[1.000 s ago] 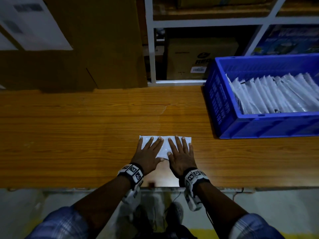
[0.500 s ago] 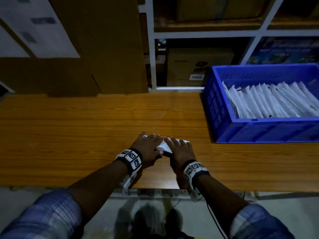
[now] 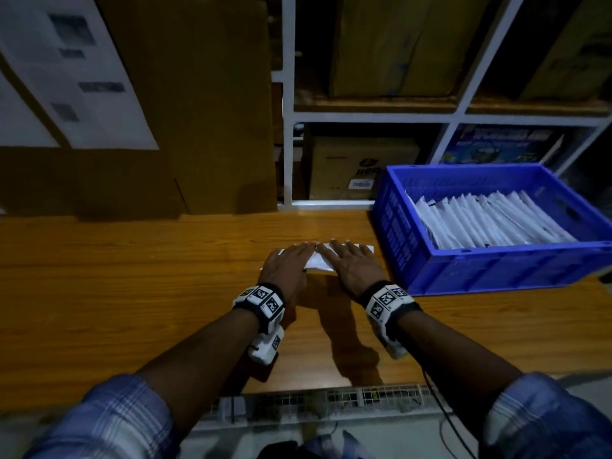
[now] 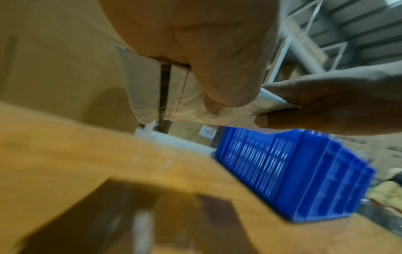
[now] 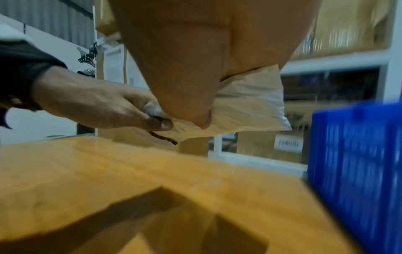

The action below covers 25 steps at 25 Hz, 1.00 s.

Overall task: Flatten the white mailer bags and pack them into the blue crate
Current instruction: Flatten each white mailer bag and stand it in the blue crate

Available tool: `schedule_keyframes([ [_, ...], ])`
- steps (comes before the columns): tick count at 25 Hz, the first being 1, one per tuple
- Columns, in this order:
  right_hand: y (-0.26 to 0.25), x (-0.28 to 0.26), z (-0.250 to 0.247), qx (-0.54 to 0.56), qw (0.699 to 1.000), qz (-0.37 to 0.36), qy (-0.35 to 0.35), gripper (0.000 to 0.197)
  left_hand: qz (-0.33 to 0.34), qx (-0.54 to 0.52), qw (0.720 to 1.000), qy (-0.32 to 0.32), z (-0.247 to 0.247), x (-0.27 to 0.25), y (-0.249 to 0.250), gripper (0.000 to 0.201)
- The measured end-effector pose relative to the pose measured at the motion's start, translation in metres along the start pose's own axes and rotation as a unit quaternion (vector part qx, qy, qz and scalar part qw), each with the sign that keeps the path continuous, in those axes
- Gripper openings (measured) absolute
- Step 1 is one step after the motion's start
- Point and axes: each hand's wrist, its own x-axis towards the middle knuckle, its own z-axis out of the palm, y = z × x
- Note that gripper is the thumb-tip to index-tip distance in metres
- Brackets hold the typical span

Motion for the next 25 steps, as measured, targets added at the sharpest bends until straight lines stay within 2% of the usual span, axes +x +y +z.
schedule_keyframes([
  [3, 0.009, -0.002, -0.032, -0.013, 0.998, 0.019, 0.051, 0.069, 0.034, 0.013, 0.999, 0.033, -0.029, 0.02, 0.007, 0.074],
  [7, 0.044, -0.005, -0.066, -0.023, 0.991, 0.071, 0.109, 0.073, 0.12, 0.045, 0.988, 0.084, -0.074, 0.057, 0.036, 0.07],
  [10, 0.082, -0.009, -0.095, -0.01, 0.989, 0.111, 0.101, 0.071, 0.178, 0.076, 0.975, 0.107, -0.101, 0.097, 0.071, 0.065],
  [15, 0.165, -0.012, -0.119, 0.084, 0.979, 0.177, 0.057, 0.079, 0.251, 0.163, 0.949, 0.102, -0.12, 0.19, 0.143, 0.049],
  [20, 0.237, 0.006, -0.107, 0.221, 0.949, 0.225, -0.011, 0.064, 0.298, 0.248, 0.922, 0.009, -0.115, 0.268, 0.21, 0.037],
  [23, 0.256, 0.022, -0.089, 0.307, 0.927, 0.202, -0.067, 0.065, 0.324, 0.306, 0.893, -0.066, -0.1, 0.3, 0.232, 0.031],
  [25, 0.267, 0.029, -0.079, 0.333, 0.92, 0.183, -0.091, 0.046, 0.317, 0.364, 0.866, -0.13, -0.087, 0.316, 0.246, 0.032],
])
